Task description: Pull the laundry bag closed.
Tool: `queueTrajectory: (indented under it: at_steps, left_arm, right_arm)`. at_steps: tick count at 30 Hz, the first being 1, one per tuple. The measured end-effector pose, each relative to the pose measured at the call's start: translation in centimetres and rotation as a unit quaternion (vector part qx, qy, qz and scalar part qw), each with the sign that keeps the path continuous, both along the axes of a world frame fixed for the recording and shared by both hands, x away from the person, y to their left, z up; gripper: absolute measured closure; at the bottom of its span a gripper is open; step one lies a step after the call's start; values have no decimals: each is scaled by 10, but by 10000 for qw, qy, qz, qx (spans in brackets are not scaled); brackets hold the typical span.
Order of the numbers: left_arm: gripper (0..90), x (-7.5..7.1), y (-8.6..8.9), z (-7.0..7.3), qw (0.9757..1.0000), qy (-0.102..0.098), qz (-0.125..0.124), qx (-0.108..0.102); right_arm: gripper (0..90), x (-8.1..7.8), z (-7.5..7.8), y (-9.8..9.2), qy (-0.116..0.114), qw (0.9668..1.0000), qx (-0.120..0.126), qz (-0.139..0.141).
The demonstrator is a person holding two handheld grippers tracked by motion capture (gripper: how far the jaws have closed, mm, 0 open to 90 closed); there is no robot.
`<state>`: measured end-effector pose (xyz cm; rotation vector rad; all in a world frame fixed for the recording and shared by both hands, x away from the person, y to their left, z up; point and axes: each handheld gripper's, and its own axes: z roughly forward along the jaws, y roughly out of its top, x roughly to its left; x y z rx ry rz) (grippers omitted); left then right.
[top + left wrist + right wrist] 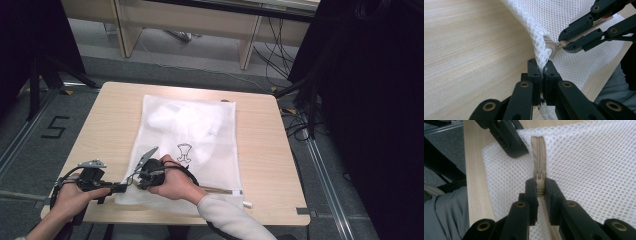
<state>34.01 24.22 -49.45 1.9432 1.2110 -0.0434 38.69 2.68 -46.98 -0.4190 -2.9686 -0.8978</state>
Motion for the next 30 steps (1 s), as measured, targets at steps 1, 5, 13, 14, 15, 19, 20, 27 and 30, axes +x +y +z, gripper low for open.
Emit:
queueTrajectory:
  at_steps: [1, 5, 13, 14, 15, 19, 20, 27, 30]
  left_arm:
    - [857, 0, 0, 0, 10000, -4, 16, 7]
    - [858, 0, 2, 1, 10000, -5, 46, 19]
    - [857, 0, 1, 0, 10000, 10, -2, -16]
    - [857, 0, 1, 0, 10000, 12, -1, -17]
    - [857, 0, 1, -1, 10000, 11, 7, -20]
    - [857, 0, 1, -1, 10000, 15, -3, -27]
    - [857, 0, 1, -1, 10000, 17, -8, -31]
    - [857, 0, 1, -1, 10000, 14, -4, -28]
    - [857, 0, 1, -1, 10000, 7, -26, -36]
  right_arm:
    - [824, 0, 0, -1, -9, 10000, -22, -33]
    - [824, 0, -2, -4, 32, 10000, -58, -43]
    - [824, 0, -4, -8, 41, 10000, -38, -60]
    - [824, 1, -4, -8, 20, 10000, -10, -1]
    - [824, 1, -4, -9, -3, 10000, -29, -61]
    - [824, 0, -4, -10, 53, 10000, -15, -66]
    - [824, 1, -5, -11, 40, 10000, -34, -45]
    - [824, 0, -6, -18, -42, 10000, 73, 9]
    - [824, 0, -6, -19, -19, 9999, 155, -23]
